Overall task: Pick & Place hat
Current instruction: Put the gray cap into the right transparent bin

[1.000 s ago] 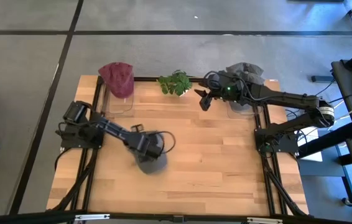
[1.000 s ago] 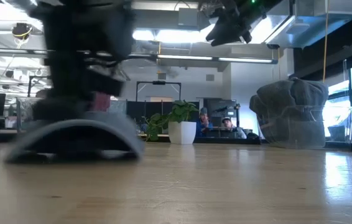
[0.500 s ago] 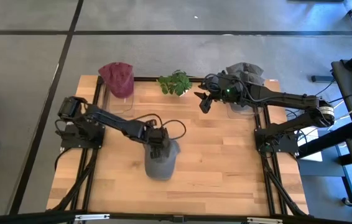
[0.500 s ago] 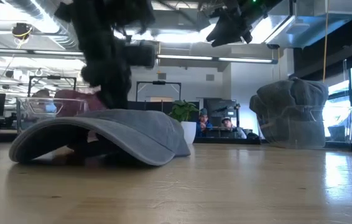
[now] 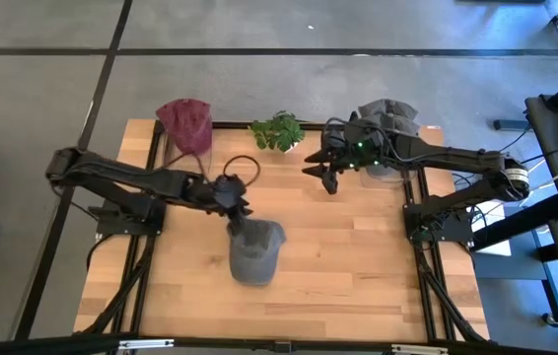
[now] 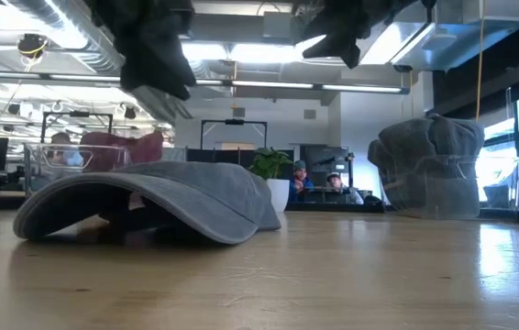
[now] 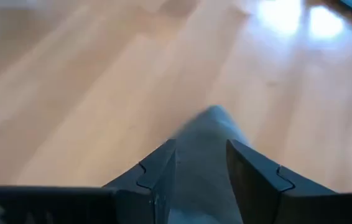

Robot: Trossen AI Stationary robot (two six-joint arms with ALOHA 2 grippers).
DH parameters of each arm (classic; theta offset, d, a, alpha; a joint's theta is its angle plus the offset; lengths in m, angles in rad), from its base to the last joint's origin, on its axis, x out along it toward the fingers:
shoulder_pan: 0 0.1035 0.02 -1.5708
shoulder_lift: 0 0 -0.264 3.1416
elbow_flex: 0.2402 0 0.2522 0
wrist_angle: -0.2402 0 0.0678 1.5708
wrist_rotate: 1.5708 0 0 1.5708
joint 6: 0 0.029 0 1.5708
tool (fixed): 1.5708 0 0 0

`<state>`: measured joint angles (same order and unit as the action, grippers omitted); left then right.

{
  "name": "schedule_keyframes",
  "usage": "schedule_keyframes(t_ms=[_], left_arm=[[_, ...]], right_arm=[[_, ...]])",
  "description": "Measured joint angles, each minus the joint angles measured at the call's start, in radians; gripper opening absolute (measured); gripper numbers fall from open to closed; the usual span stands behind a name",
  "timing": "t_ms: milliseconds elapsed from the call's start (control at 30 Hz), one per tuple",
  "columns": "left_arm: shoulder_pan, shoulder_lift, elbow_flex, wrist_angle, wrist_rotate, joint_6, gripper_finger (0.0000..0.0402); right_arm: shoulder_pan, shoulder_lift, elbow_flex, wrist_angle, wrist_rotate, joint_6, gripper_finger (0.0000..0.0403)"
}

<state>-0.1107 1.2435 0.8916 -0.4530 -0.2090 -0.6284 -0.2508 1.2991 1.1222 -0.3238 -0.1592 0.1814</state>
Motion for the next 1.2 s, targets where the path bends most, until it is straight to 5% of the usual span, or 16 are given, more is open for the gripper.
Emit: schedule_keyframes(t_ms=[100,400,833,1200], left_arm=[[-0.014,-0.046,-0.080,0.072,0.050,-0.007,0.0137],[-0.004,-0.038,-0.213,0.085,-0.011,-0.095,0.0135],[-0.004,-0.030,-0.216,0.091,-0.006,-0.125,0.0136],[0.054,-0.029,-0.216,0.082,0.101,-0.295,0.0213]], right_arm=[[0.000,0.012,0.000,0.000,0.006,-0.003,0.0177],[0.000,0.082,0.000,0.021,0.008,-0.009,0.0177],[-0.001,0.100,-0.001,0.031,0.010,-0.085,0.0177],[-0.001,0.100,-0.001,0.027,0.010,-0.085,0.0177]])
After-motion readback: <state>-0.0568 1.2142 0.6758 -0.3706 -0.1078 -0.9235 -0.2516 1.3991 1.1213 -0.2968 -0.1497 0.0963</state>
